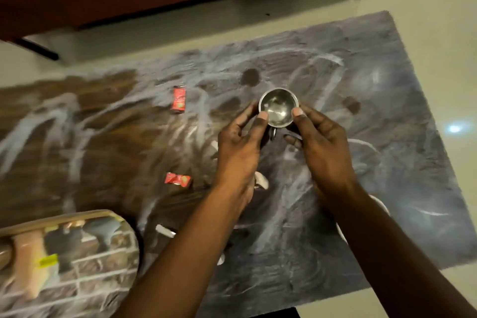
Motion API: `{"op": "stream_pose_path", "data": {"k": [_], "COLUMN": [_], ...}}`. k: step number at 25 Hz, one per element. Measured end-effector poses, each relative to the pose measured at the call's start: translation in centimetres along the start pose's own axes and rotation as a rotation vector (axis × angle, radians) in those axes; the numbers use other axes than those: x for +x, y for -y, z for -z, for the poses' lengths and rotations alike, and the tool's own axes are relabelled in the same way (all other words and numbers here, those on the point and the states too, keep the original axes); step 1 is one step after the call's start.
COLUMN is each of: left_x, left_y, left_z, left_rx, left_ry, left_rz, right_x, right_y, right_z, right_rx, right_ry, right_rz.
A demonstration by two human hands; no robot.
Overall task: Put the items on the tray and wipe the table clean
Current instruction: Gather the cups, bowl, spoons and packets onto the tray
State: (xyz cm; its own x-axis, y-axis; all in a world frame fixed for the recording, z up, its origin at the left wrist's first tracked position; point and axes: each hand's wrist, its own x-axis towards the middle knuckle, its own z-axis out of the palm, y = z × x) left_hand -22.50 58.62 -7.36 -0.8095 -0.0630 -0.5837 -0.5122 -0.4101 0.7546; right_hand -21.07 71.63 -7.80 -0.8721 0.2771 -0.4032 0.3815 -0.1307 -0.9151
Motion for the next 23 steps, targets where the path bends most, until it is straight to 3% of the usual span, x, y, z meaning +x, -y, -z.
{"op": "stream_pose_path", "data": {"k": [6, 12, 16, 23], "left_x": [-8.4, -15.6, -15.8, -13.8], "left_y": [-4.1, -4.1, -2.8, -0.9], "left_z": [20.2, 38.6, 44.8, 46.5], "left_rx": [-0.181, -0.245, -0.3, -0.436], "left_ry": [-0.32, -0.562, -0.599, -0.591], "left_rz": [-0.046, -0.073, -0.01, 0.014], "right_x": [-11.4, -23.2, -26.9, -26.6], "right_y": [-5.1, -12.0, -15.3, -16.7], "right_z": [-16.8, -31.2, -35.5, -37.8], "right_rx": [-0.002, -0.097, -0.152, -0.291], "right_ry": [0.302, 0.419, 0.38, 0.3], "right_rz": [-0.046, -0.09, -0.177, -0.175]}}
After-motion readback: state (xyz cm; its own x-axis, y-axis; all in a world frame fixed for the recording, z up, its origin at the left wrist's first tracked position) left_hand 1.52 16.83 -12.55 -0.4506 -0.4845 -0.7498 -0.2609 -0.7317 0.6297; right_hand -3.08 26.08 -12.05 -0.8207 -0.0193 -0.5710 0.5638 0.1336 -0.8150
